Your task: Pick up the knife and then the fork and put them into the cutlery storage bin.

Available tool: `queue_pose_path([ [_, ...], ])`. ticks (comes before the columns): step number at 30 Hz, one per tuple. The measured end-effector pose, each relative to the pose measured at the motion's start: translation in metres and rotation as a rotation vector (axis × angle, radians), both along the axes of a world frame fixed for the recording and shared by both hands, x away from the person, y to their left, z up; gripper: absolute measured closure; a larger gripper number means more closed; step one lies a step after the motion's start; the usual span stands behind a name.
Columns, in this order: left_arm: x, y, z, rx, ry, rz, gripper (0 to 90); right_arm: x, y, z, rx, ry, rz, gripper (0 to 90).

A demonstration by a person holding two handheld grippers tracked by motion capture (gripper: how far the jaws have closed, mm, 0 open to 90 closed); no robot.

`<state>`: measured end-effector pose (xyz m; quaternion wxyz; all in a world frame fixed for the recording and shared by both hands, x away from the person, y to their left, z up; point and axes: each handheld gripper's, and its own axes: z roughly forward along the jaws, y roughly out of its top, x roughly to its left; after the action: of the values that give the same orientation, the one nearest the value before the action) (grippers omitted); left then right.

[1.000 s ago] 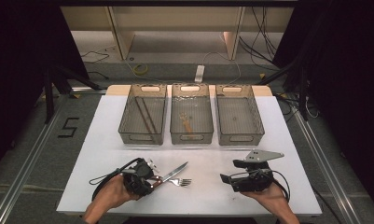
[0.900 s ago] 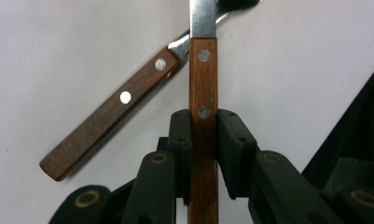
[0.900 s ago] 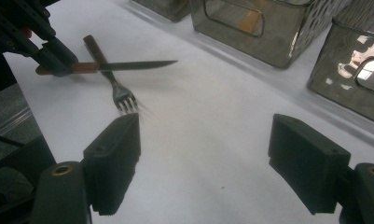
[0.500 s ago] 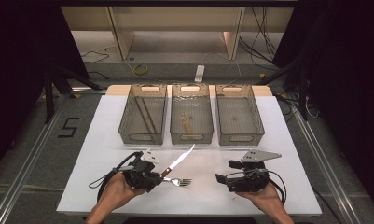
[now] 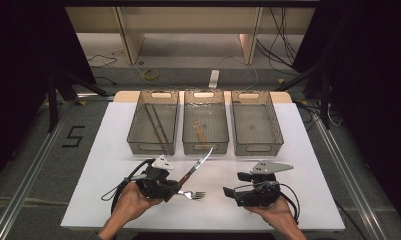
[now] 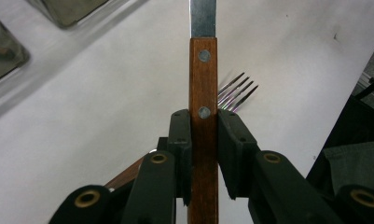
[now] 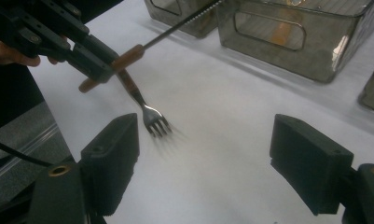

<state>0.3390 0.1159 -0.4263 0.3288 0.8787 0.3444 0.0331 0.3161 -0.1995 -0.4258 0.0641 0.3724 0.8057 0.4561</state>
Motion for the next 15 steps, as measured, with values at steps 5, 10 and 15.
queue_pose_path([
  [5, 0.001, -0.007, 0.003, -0.024, -0.013, 0.002, 75.7, 0.003, 0.006, -0.001, 0.009, 0.010, 0.006, 24.7],
  [10, 0.004, -0.012, 0.003, -0.028, -0.009, -0.003, 75.7, 0.005, 0.011, -0.001, 0.006, 0.012, 0.002, 22.1],
  [15, 0.006, -0.018, 0.005, -0.035, -0.013, -0.013, 75.7, 0.007, 0.012, 0.001, 0.016, 0.016, 0.011, 25.4],
])
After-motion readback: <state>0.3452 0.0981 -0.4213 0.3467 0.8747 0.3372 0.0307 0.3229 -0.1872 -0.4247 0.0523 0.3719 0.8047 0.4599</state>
